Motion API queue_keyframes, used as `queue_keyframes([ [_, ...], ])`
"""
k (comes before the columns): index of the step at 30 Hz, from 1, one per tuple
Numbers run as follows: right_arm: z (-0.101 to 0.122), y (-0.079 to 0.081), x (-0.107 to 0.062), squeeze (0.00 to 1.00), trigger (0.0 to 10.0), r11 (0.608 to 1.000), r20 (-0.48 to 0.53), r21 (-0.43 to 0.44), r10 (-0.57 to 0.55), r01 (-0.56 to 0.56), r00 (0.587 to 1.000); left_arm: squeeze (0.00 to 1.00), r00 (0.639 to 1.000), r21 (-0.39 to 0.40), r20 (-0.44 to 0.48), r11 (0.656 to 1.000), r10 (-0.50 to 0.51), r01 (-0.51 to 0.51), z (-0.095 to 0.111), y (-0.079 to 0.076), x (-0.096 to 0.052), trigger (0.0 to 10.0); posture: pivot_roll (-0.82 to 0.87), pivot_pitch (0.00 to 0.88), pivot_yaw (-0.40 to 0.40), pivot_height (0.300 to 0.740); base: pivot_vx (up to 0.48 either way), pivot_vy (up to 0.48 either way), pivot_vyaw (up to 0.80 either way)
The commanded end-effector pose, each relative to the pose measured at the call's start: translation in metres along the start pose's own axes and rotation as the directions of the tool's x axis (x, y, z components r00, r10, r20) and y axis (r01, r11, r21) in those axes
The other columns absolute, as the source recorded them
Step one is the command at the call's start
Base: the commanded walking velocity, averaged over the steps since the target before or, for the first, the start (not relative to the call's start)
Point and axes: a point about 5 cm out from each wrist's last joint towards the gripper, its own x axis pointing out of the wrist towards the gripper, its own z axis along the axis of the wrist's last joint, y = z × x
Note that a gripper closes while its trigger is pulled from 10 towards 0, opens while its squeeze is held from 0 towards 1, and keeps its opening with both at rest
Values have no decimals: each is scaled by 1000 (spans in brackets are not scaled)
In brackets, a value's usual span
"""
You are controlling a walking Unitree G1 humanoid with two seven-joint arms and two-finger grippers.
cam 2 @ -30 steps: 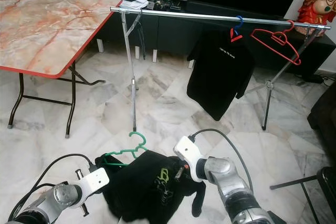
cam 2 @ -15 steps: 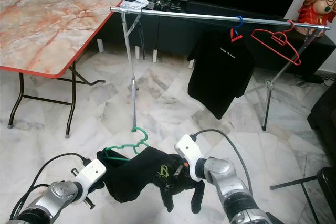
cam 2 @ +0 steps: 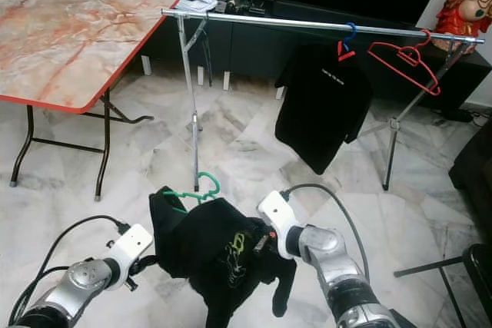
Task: Hang hanger
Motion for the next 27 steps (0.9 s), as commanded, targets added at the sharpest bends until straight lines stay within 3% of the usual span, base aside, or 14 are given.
queue_keyframes([
  [1,-5,-1,-3,0,10000,999,-27,-43,-9,8,1000,1000,994,-83,92,995,57,-49,15,12,-1,10000,80,114,-151,740,0,0,0],
  [5,-10,0,-4,0,10000,998,-50,-62,-16,12,999,1000,981,-148,169,987,94,-69,25,23,-7,10000,81,113,-150,740,0,0,0],
  [9,-11,1,-4,0,10000,998,-51,-63,-16,13,999,1000,978,-175,183,982,102,-70,27,26,-8,10000,85,113,-150,740,0,0,0],
  [13,-11,4,-1,0,10000,998,-43,-67,-9,6,999,1000,981,-220,193,975,6,37,26,12,-6,10000,86,110,-149,740,0,0,0],
  [14,-9,5,0,0,10000,998,-35,-68,-8,6,999,0,982,-211,184,974,-39,78,25,4,-5,10000,84,110,-149,740,0,0,0],
  [20,-6,5,0,0,10000,997,-16,-77,7,-8,1000,0,989,-240,126,965,-74,103,20,-9,1,10000,80,111,-150,740,0,0,0],
  [23,-6,5,0,0,10000,997,-15,-80,11,-12,1000,0,994,-246,101,967,-47,70,17,-7,2,10000,80,111,-150,740,0,0,0],
  [26,-6,5,0,0,10000,997,-13,-79,12,-13,1000,0,994,-321,104,947,39,-4,18,2,2,10000,75,111,-149,740,0,0,0],
  [27,-6,6,0,0,10000,997,-12,-80,14,-15,1000,361,991,-369,106,929,77,-32,19,7,1,10000,75,109,-148,740,0,0,0],
])
